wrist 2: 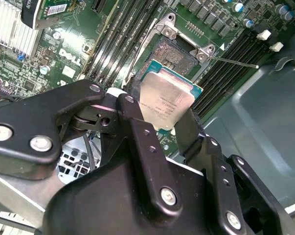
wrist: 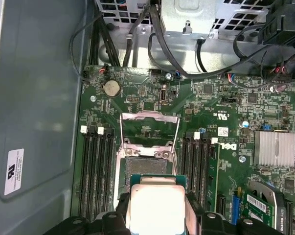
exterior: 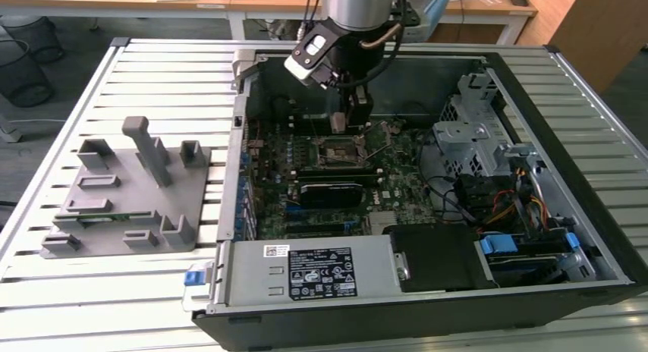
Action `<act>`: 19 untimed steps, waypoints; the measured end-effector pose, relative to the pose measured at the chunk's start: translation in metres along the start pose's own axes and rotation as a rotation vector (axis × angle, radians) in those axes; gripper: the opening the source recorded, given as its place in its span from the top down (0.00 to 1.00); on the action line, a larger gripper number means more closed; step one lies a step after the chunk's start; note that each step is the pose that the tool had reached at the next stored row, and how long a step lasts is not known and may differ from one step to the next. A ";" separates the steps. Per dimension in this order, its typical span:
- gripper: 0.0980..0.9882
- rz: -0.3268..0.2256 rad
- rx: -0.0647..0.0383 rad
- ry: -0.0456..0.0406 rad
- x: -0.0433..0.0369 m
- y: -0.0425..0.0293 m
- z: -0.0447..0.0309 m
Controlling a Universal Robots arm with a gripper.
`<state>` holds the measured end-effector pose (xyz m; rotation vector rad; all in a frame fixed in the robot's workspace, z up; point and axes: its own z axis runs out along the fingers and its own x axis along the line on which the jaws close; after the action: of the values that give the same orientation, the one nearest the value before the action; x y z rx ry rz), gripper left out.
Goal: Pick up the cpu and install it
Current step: 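Place the cpu into insertion slot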
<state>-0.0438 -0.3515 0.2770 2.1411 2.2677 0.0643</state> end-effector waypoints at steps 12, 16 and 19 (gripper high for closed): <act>0.52 0.000 0.000 -0.0029 0.0065 0.0000 0.0102; 0.52 0.001 0.000 -0.0038 0.0078 -0.0001 0.0144; 0.52 0.006 0.000 -0.0048 0.0082 -0.0002 0.0180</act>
<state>-0.0437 -0.3431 0.2591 2.1464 2.2584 0.0591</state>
